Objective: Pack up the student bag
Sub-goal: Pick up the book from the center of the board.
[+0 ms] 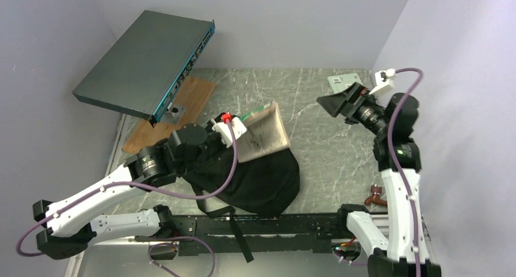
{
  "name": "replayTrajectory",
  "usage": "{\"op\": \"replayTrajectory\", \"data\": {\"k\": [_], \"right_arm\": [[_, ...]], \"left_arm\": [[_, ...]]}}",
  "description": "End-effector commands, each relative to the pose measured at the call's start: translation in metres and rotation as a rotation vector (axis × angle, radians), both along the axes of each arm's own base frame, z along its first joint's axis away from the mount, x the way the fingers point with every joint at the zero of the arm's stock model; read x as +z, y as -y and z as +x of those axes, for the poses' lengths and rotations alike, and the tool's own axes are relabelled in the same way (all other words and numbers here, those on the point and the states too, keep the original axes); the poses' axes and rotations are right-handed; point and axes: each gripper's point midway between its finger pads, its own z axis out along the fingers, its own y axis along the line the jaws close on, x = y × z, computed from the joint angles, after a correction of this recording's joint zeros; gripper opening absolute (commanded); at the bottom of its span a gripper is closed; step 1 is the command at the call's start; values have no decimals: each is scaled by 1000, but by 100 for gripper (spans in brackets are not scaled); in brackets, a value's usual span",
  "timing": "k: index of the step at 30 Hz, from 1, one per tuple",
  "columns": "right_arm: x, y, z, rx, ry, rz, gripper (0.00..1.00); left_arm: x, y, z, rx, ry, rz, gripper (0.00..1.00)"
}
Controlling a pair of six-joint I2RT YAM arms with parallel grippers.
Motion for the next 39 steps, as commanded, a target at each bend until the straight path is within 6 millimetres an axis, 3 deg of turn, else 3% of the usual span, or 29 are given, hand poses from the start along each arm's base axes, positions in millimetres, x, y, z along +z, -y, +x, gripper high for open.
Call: {"op": "replayTrajectory", "data": {"k": [1,5,10,14,19,31,34,37,39], "right_arm": [[-35,-60,1,384,-149,296,100],[-78,-94,-9,473,-287,351,100],[-114,-108,-9,456,-376,351,100],[-149,-113,-14,451,-471,373,100],[-194,-114,-30,422,-549,245,100],[-207,-134,-74,529,-652,366,87],[-209,-135,-81,524,-673,397,77],[-214,-133,-81,505,-673,405,71],[-217,-133,-80,495,-676,405,65]], "left_arm": [[-16,-7,-15,-56,-3,-14,0],[-57,8,-18,-83,-28,20,0],[-103,31,-25,-123,-60,102,0],[-119,44,-26,-123,-92,119,0],[-127,54,-32,-141,-117,99,0],[-142,67,-32,-123,-147,134,0],[-150,72,-35,-124,-184,141,0],[-157,78,-40,-144,-234,154,5],[-161,83,-47,-173,-268,148,14]]}}
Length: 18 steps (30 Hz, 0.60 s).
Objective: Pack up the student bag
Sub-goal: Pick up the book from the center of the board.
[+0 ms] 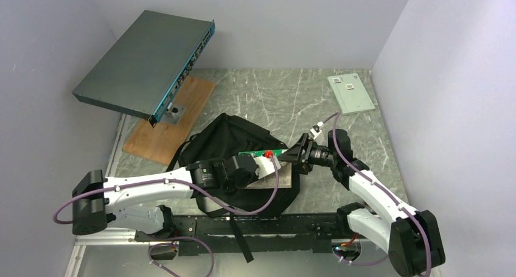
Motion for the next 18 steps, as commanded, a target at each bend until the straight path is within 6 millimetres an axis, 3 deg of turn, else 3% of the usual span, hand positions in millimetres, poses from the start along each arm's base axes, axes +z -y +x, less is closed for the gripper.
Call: {"op": "replayTrajectory", "data": {"k": [1,4,9,14,18], "right_arm": [[10,-6,0,13,20,53,62],[10,-9,5,14,20,85,48],[8,-13,12,32,18,90,2],[17,-13,17,47,72,45,0],[31,-4,27,50,165,-95,0]], "left_arm": [[23,27,-8,-19,-65,-130,22],[22,28,-18,-53,-109,-156,44],[32,32,-37,-122,-167,-248,67],[64,17,-33,-58,-137,-338,77],[101,-10,-14,107,-59,-450,82]]}}
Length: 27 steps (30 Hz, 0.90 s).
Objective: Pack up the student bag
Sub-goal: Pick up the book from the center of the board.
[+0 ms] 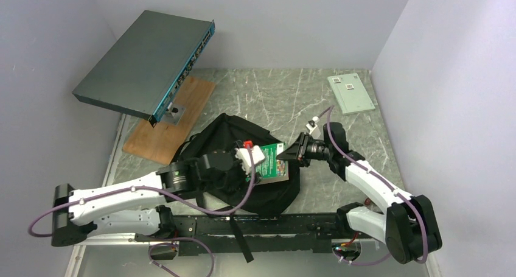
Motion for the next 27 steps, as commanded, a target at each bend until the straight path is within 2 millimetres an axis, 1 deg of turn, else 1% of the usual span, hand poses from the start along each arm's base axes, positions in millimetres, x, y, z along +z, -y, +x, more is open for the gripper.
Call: {"op": "replayTrajectory", "data": {"k": [1,3,4,6,9,11,13,17,18,19,22,24,27], "right_arm": [[44,6,20,21,224,-128,0],[61,16,29,-8,300,-218,0],[76,22,35,-29,353,-260,0],[96,37,44,-93,427,-354,0],[130,61,49,-200,538,-457,0],[151,84,53,-309,592,-536,0],[170,105,50,-406,638,-590,0],[199,145,38,-588,705,-683,0],[205,153,34,-624,722,-695,0],[210,159,30,-650,738,-701,0],[219,165,18,-679,775,-684,0],[218,164,13,-674,779,-668,0],[210,162,11,-658,758,-671,0]], "left_arm": [[53,-26,23,220,40,-174,84],[62,-39,30,305,35,-202,87],[65,-41,31,323,22,-216,88],[63,-39,28,335,-19,-237,89],[47,-22,16,282,-111,-230,88],[30,-9,8,234,-170,-193,88],[13,5,0,192,-228,-151,87],[-15,40,-18,92,-333,-92,83],[-22,50,-23,68,-354,-77,82],[-34,58,-26,52,-378,-48,82],[-52,75,-28,44,-415,4,80],[-61,83,-29,32,-435,27,81],[-72,91,-29,29,-454,55,81]]}}
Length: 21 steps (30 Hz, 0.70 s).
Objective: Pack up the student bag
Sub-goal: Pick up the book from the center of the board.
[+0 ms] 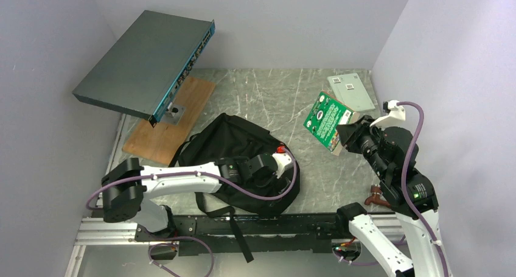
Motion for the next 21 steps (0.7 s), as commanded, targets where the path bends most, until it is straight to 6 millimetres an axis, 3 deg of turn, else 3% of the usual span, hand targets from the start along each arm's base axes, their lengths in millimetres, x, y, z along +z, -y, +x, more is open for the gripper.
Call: {"op": "replayTrajectory", "data": {"k": [1,6,14,17,21], "right_arm": [[16,4,2,-21,59,4,0],[6,-1,2,7,31,1,0],[-20,-15,1,100,-67,-40,0],[-43,-23,-5,159,-183,-62,0],[-65,-33,-18,240,-339,-79,0]], "left_arm": [[20,33,-3,-35,-32,-90,81],[11,34,2,-24,-26,-33,74],[19,9,33,67,122,42,25],[30,-3,47,112,191,75,3],[62,-22,67,209,303,83,0]]}}
